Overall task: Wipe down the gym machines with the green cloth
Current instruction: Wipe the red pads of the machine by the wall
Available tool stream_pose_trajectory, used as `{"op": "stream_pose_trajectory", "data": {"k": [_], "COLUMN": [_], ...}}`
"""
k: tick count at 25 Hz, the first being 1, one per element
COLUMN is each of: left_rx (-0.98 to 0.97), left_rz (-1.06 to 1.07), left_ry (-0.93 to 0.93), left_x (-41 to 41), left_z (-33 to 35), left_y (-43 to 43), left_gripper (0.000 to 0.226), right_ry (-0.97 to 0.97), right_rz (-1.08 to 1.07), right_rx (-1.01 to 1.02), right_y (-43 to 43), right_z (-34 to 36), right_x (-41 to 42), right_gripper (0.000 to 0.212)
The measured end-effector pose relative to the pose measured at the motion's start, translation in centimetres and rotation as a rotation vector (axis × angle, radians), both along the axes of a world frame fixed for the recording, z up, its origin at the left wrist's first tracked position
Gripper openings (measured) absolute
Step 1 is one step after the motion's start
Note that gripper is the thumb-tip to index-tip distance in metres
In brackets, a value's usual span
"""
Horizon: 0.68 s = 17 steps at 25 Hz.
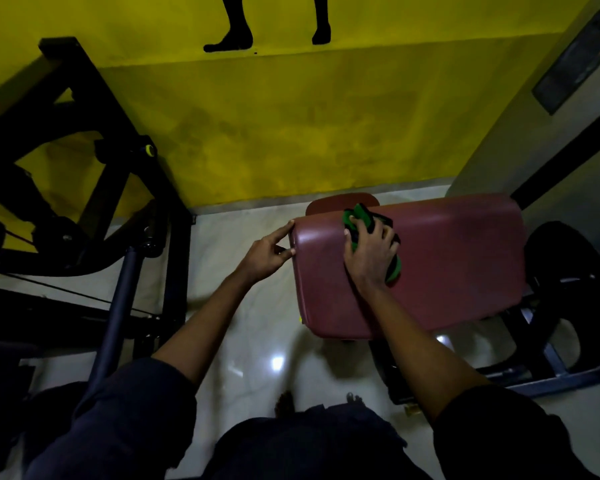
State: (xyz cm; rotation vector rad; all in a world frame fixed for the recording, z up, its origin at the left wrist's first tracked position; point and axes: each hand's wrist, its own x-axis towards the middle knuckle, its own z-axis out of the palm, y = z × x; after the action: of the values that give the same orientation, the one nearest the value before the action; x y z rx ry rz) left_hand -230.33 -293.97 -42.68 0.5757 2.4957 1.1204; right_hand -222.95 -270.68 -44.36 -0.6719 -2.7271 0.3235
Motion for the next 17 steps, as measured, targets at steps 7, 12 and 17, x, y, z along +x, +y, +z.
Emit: {"op": "stream_pose_trajectory", "data": {"k": [7,12,17], "left_rx": [0.075,0.093,0.106], "left_rz": [0.027,0.092,0.061], "left_ry": [-0.078,-0.181,-0.118], "left_x": [-2.3,-3.3,-4.6], "left_z": [0.2,1.1,1.2], "left_y": [-0.6,-0.3,-0.2], "left_gripper": [0.045,0.039,0.030], "right_ry": [0.001,0.031,-0.010], "right_rz": [0.217,0.252,0.469], "right_rx": [0.048,0.038,0.126], "right_y": [-4.3,-5.3,-5.8], "right_z": [-3.9,-1.5,-2.1], "right_x": [5.3,2.0,3.9], "right_gripper": [0.036,0.036,0.038]}}
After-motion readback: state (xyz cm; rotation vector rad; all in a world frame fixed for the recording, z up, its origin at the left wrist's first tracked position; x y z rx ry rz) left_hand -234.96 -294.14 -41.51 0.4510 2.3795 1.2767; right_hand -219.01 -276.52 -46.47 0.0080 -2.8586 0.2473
